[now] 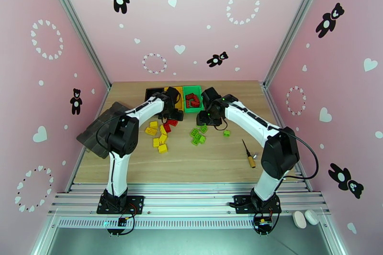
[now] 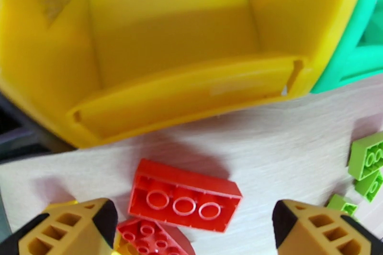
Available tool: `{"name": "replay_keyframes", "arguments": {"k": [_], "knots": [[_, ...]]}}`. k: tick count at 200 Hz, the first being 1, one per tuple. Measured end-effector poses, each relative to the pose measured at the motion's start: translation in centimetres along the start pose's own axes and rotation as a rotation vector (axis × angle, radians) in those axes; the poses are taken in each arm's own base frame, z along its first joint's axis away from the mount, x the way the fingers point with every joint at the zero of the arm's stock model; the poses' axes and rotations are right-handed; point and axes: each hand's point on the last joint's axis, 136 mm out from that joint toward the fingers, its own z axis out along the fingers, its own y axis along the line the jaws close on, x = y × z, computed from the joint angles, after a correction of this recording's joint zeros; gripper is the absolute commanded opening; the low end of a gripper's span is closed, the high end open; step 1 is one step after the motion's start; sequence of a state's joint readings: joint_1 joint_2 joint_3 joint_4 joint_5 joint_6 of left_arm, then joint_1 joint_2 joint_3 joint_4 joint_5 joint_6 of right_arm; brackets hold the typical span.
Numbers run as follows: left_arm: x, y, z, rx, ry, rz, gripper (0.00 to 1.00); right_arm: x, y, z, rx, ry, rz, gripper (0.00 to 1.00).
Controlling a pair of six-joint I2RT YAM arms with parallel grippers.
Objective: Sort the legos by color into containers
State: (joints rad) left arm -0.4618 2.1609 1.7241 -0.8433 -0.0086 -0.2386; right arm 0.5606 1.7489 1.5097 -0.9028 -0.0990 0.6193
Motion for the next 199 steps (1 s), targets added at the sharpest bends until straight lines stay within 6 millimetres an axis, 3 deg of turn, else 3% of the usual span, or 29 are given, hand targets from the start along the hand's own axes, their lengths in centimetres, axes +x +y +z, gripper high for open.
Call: {"name": "replay_keyframes", "arguments": {"k": [31,85,109,159,199], "knots": [[0.6,-0.1,1.6,-0.007,0.029,0.034,0.9,-0.1,-0.1,-0.3,0.003,0.002,0.002,0.57],[0.5,-2.6,2.9,-0.02,0.027,0.098,0.81,-0.2,-0.7,-0.5,0.01,0.005,0.017,0.57],[0.7,-2.7,3.1,-0.043,0.028,0.099,0.79,-0.3,-0.9,-0.5,0.013,0.005,0.022,0.57],[0.6,-2.5,3.1,-0.055,0.025,0.075,0.62,-0.3,-0.9,-0.5,0.012,0.006,0.023,0.56],[0.8,-2.6,2.9,-0.048,0.024,0.048,0.58,-0.4,-1.2,-0.4,0.01,0.001,0.031,0.58]]}}
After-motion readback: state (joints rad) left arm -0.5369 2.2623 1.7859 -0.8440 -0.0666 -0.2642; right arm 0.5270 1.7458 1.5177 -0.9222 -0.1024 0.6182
